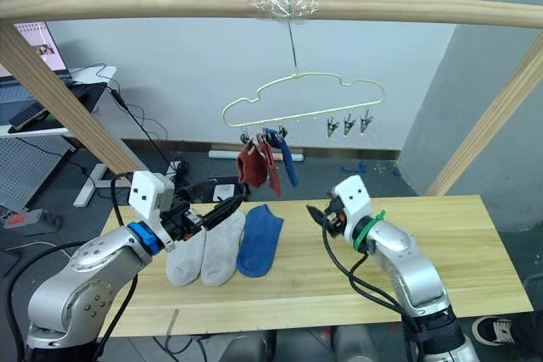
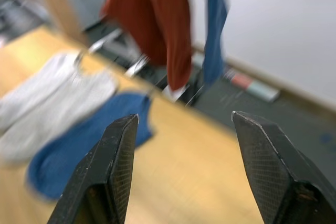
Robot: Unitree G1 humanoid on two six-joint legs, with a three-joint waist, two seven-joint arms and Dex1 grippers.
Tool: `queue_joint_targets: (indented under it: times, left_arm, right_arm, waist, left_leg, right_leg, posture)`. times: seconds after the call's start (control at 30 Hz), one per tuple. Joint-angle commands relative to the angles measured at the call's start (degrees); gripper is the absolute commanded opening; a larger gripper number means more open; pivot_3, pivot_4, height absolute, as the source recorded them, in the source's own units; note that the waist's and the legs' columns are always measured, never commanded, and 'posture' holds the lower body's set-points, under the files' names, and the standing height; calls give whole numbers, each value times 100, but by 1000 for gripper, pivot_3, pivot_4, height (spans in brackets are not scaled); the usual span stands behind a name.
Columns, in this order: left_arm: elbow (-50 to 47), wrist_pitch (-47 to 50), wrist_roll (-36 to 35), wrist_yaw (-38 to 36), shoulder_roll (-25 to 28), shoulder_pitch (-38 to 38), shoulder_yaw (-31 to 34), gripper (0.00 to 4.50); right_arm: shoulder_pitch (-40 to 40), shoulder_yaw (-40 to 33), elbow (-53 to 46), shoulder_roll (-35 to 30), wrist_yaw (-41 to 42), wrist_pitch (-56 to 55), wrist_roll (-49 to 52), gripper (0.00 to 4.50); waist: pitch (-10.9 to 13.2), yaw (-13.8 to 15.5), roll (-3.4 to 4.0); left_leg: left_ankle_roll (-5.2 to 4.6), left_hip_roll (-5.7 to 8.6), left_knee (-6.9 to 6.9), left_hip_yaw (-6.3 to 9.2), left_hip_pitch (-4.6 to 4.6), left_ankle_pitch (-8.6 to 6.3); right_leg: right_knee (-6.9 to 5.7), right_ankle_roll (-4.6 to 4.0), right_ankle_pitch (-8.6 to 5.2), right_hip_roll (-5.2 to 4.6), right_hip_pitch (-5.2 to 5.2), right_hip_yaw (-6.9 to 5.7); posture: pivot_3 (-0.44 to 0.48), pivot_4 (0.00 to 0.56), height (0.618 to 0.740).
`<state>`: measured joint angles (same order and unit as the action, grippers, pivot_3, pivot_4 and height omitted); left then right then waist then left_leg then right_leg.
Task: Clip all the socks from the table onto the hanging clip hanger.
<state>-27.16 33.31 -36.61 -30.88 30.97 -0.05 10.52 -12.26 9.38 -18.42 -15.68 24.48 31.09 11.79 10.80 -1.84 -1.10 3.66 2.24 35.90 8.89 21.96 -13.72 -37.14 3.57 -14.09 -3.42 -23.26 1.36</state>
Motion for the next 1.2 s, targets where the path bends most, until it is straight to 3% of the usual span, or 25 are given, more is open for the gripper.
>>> queue_joint_targets:
  times: [0.03,0.13,0.23,0.3,0.4,0.77,0.87,1.0,1.2]
  left_arm:
    - [-412,-480,83,-645,187,276,-129,4500]
    - [-507,-628,34,-900,261,370,-144,4500]
    - [-391,-667,-1,-886,207,190,-107,4500]
    - [-289,-783,147,-868,185,35,-160,4500]
    - [-319,-772,153,-796,119,-96,-214,4500]
    - [-412,-842,212,-680,36,-24,-230,4500]
    - [-415,-830,207,-656,29,-34,-227,4500]
    - [-350,-850,234,-650,24,-70,-241,4500]
    - [-270,-882,296,-677,24,-119,-256,4500]
  right_arm:
    - [-266,-149,-202,276,-364,-291,-107,2355]
    - [-584,-164,72,533,-756,-547,-396,1346]
    - [-783,-298,471,834,-1071,-829,-484,1346]
    - [-895,-385,749,950,-1223,-1015,-536,1059]
    - [-1080,-448,1045,1007,-1390,-1214,-666,190]
    - [-1476,-629,1551,1078,-1652,-1358,-748,190]
    - [-1510,-664,1574,1128,-1701,-1351,-743,711]
    - [-1582,-662,1621,1190,-1746,-1337,-742,2113]
    - [-1786,-637,1809,1302,-1806,-1444,-772,2113]
  waist:
    - [0,-3,0]
    - [0,2,0]
    - [0,9,0]
    - [0,18,0]
    - [-1,15,0]
    - [-1,3,1]
    - [-2,4,1]
    - [-2,2,2]
    - [-2,1,2]
  left_leg:
    - [0,-2,-3,-2,0,0]
    - [0,-2,-8,-1,1,0]
    - [0,-2,-7,1,-1,0]
    - [0,-2,-7,7,-1,0]
    - [0,0,-6,4,0,0]
    - [-1,-6,-11,5,-2,0]
    - [-1,-6,-10,6,-3,1]
    - [-1,-7,-10,6,-4,1]
    - [-1,-7,-9,6,-5,1]
  right_leg:
    - [2,0,0,1,0,0]
    - [4,-3,3,2,-2,-1]
    - [3,-5,4,2,0,-4]
    - [3,-6,6,3,2,-8]
    - [3,-22,20,3,2,-6]
    - [1,-26,22,13,-1,-2]
    - [-1,-27,24,14,0,-3]
    - [-2,-28,24,15,0,-2]
    - [-4,-28,25,16,0,-2]
  posture:
    - [-14,141,740]
    - [-10,138,740]
    - [1,136,740]
    - [7,134,740]
    - [13,132,740]
    - [24,123,740]
    - [22,121,740]
    - [20,123,740]
    - [15,129,740]
